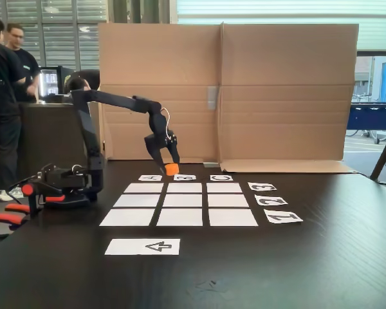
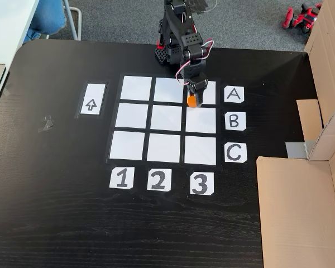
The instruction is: Pick up the round, orange token and place it in the grid on square B3.
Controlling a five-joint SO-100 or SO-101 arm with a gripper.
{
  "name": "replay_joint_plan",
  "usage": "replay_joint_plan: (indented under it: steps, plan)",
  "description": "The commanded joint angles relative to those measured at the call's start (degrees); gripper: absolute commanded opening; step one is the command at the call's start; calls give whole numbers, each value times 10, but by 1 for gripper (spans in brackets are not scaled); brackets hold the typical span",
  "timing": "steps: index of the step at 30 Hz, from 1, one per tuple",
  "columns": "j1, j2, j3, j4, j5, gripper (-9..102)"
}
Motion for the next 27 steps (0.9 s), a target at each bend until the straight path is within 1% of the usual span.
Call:
replay_joint_plan:
  steps: [1, 13, 20, 27]
  plan:
    - [-4, -27, -25, -22, 4, -1]
    - [-7, -115, -108, -25, 8, -1]
    - [-14, -167, -134, -38, 15, -1]
    - [-26, -181, -140, -48, 27, -1]
